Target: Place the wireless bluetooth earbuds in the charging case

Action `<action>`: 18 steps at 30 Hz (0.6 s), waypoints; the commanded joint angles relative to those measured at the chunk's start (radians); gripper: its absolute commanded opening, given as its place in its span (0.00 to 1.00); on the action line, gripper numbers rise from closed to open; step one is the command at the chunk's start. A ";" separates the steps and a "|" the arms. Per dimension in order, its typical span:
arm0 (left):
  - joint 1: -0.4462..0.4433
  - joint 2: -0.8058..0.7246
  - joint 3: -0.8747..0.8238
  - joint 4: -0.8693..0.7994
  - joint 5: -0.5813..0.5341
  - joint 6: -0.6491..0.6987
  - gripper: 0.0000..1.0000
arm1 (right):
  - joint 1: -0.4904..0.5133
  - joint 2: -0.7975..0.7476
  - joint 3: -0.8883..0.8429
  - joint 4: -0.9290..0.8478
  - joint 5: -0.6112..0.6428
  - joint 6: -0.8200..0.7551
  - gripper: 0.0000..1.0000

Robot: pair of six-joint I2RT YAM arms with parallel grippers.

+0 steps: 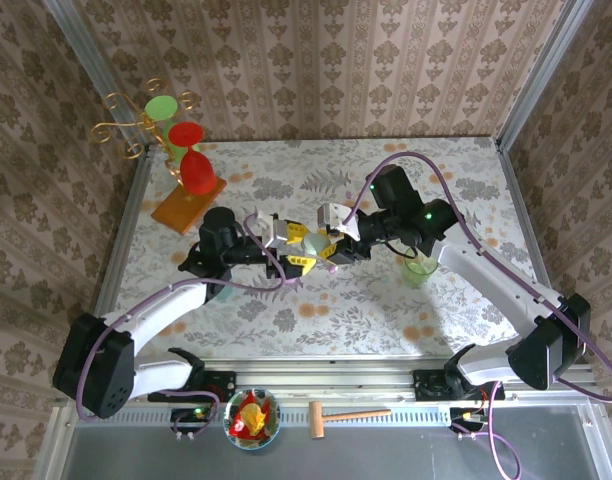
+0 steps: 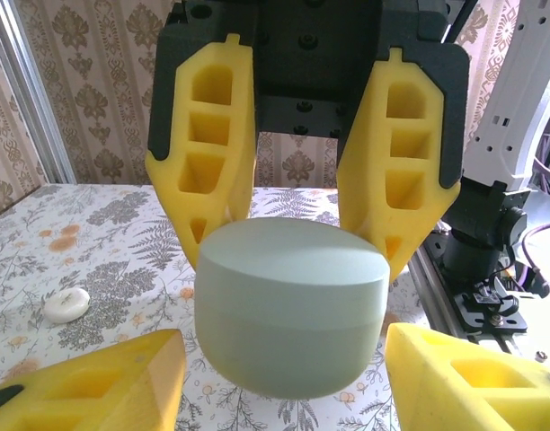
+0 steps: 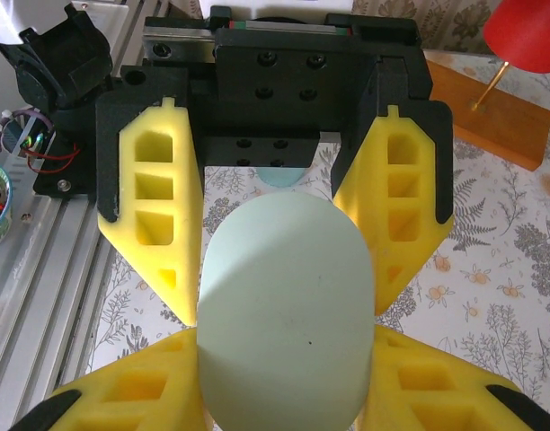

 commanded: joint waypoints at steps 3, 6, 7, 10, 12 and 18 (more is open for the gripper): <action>-0.007 0.008 0.036 0.024 0.019 -0.032 0.60 | 0.009 -0.009 0.031 -0.013 -0.024 -0.004 0.34; -0.007 0.009 0.038 0.024 0.018 -0.039 0.60 | 0.011 -0.009 0.029 -0.016 -0.017 -0.008 0.34; -0.008 0.009 0.037 0.026 0.017 -0.043 0.61 | 0.011 -0.007 0.029 -0.019 -0.012 -0.012 0.34; -0.008 0.008 0.039 0.027 0.013 -0.043 0.63 | 0.014 -0.002 0.032 -0.031 0.001 -0.018 0.34; -0.008 0.008 0.039 0.028 0.014 -0.044 0.63 | 0.016 -0.002 0.032 -0.033 0.005 -0.019 0.34; -0.011 0.011 0.039 0.026 0.025 -0.045 0.64 | 0.016 0.002 0.039 -0.055 0.025 -0.035 0.34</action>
